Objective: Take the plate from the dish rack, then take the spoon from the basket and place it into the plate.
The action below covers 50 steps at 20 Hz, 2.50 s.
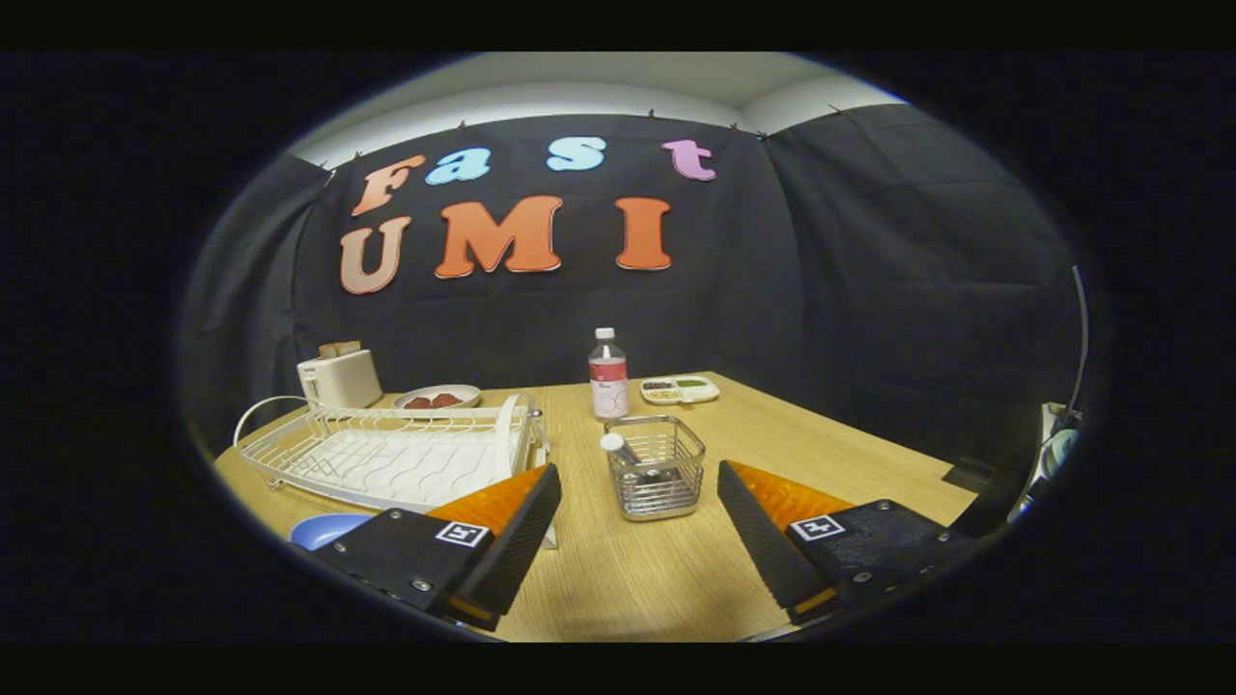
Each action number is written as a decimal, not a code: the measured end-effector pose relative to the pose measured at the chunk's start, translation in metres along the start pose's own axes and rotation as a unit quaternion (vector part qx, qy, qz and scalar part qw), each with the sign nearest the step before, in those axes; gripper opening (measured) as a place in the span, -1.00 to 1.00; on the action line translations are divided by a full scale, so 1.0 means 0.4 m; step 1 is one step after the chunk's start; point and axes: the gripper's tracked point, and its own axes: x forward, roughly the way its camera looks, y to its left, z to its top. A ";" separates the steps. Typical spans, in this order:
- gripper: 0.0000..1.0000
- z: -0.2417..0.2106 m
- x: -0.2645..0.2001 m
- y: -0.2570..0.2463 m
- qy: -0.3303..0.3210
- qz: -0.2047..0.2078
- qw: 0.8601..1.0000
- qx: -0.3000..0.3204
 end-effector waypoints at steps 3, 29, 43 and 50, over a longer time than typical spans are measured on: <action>0.83 -0.013 0.042 0.013 0.005 0.005 1.000 -0.004; -0.86 0.159 -0.021 -0.025 -0.066 -0.003 0.998 -0.021; -0.86 0.152 -0.286 0.185 -0.081 0.106 0.991 -0.010; -0.86 0.071 -0.341 0.336 -0.066 0.164 0.984 -0.019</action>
